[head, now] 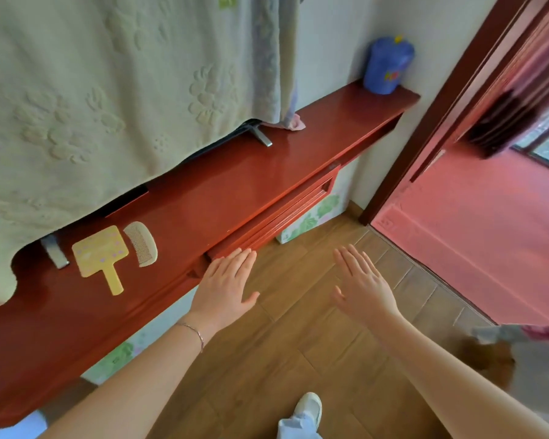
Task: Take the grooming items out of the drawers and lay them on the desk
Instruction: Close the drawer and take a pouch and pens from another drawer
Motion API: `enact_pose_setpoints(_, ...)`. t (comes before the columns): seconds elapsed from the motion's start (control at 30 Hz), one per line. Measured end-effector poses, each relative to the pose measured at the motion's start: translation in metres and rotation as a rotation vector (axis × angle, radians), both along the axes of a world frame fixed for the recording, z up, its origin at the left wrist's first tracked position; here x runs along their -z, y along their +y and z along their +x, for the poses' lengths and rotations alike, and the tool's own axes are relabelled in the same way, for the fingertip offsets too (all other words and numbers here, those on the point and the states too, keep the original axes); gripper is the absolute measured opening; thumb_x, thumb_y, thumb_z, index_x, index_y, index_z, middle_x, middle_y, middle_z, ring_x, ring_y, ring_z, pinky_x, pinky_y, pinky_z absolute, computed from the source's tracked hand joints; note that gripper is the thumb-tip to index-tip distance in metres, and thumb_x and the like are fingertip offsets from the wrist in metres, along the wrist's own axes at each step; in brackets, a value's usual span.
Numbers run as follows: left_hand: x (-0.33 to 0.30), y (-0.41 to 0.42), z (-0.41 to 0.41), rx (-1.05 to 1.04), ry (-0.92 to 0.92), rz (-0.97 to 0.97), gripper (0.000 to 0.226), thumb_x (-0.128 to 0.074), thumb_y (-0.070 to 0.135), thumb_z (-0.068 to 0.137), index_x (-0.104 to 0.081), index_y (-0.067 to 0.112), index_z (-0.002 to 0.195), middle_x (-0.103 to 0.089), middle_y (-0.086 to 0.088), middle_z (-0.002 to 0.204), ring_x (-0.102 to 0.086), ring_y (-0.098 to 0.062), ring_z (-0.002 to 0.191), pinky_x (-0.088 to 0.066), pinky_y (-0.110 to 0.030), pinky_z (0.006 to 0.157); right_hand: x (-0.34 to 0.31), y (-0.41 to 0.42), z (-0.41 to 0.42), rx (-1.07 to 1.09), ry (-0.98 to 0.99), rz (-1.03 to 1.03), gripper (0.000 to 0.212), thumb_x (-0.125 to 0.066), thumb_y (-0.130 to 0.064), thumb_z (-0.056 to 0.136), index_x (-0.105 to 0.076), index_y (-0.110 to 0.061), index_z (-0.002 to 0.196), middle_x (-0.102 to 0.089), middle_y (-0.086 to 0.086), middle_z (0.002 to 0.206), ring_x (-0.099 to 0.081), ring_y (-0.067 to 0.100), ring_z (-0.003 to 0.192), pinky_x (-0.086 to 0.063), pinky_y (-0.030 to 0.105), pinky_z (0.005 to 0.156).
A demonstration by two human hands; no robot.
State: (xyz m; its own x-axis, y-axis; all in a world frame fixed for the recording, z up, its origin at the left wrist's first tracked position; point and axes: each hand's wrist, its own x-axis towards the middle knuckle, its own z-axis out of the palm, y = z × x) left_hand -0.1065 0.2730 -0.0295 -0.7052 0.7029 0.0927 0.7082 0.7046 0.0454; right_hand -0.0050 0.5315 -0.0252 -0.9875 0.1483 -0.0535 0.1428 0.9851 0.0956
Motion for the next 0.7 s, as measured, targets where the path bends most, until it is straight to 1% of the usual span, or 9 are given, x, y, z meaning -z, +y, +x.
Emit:
enact_pose_setpoints(0.1,0.002,0.021,0.001,0.0,0.0,0.003,0.071,-0.064,0.048,0.076,-0.046,0.011,0.134,-0.054,-0.005,0.133,-0.049,-0.02,0.125,-0.042,-0.039,0.099,0.003,0.026,-0.001,-0.019,0.027,-0.007,0.079,-0.077,-0.033,0.062,-0.051,-0.002,0.13,-0.057,0.012,0.13,-0.049,0.027,0.127,-0.026,0.043,0.107)
enact_pose_setpoints(0.2,-0.001,0.037,-0.001,-0.054,0.016,0.002,0.072,-0.067,0.047,0.074,-0.048,0.011,0.133,-0.055,-0.004,0.132,-0.051,-0.02,0.123,-0.043,-0.038,0.098,0.001,0.05,-0.009,-0.037,0.019,-0.021,0.075,-0.073,-0.033,0.069,-0.047,-0.003,0.133,-0.054,0.013,0.134,-0.045,0.028,0.13,-0.026,0.043,0.109)
enact_pose_setpoints(0.27,-0.003,0.046,-0.005,-0.09,0.023,0.009,0.072,-0.067,0.046,0.073,-0.048,0.01,0.132,-0.055,-0.004,0.132,-0.05,-0.021,0.123,-0.044,-0.039,0.097,-0.003,0.062,-0.017,-0.074,0.009,-0.032,0.074,-0.068,-0.033,0.076,-0.04,-0.004,0.138,-0.046,0.013,0.142,-0.037,0.028,0.135,-0.02,0.042,0.112)
enact_pose_setpoints(0.33,-0.005,0.053,-0.01,-0.127,0.028,0.021,0.072,-0.067,0.045,0.074,-0.047,0.009,0.133,-0.054,-0.005,0.133,-0.049,-0.021,0.125,-0.044,-0.039,0.098,-0.006,0.072,-0.027,-0.136,0.016,-0.033,0.075,-0.061,-0.034,0.083,-0.028,-0.006,0.144,-0.033,0.011,0.15,-0.026,0.026,0.141,-0.01,0.04,0.114)
enact_pose_setpoints(0.47,-0.01,0.062,-0.015,-0.197,0.03,0.033,0.071,-0.067,0.045,0.075,-0.047,0.009,0.133,-0.053,-0.005,0.134,-0.048,-0.021,0.126,-0.042,-0.039,0.099,-0.014,0.084,-0.048,-0.209,-0.01,-0.008,0.075,-0.062,-0.036,0.081,-0.031,-0.006,0.143,-0.036,0.011,0.148,-0.027,0.025,0.14,-0.009,0.041,0.112)
enact_pose_setpoints(0.6,-0.011,0.07,-0.028,-0.238,0.051,0.024,0.071,-0.065,0.048,0.076,-0.047,0.01,0.133,-0.053,-0.004,0.134,-0.048,-0.021,0.126,-0.041,-0.038,0.099,-0.021,0.089,-0.075,-0.307,0.025,-0.039,0.073,-0.049,-0.036,0.089,-0.014,-0.01,0.148,-0.017,0.009,0.156,-0.009,0.023,0.145,0.006,0.037,0.111)
enact_pose_setpoints(0.67,-0.009,0.076,-0.04,-0.263,0.049,0.031,0.071,-0.064,0.048,0.076,-0.046,0.01,0.134,-0.053,-0.004,0.134,-0.047,-0.021,0.126,-0.041,-0.038,0.099,-0.024,0.091,-0.091,-0.348,0.032,-0.047,0.072,-0.047,-0.035,0.091,-0.012,-0.01,0.148,-0.014,0.009,0.156,-0.008,0.023,0.145,0.008,0.036,0.11)
enact_pose_setpoints(0.7,-0.008,0.079,-0.046,-0.277,0.046,0.039,0.071,-0.064,0.047,0.076,-0.046,0.01,0.134,-0.053,-0.005,0.134,-0.047,-0.021,0.127,-0.041,-0.038,0.099,-0.025,0.092,-0.099,-0.371,0.027,-0.042,0.071,-0.048,-0.035,0.09,-0.014,-0.01,0.148,-0.016,0.01,0.156,-0.01,0.024,0.144,0.006,0.037,0.111)
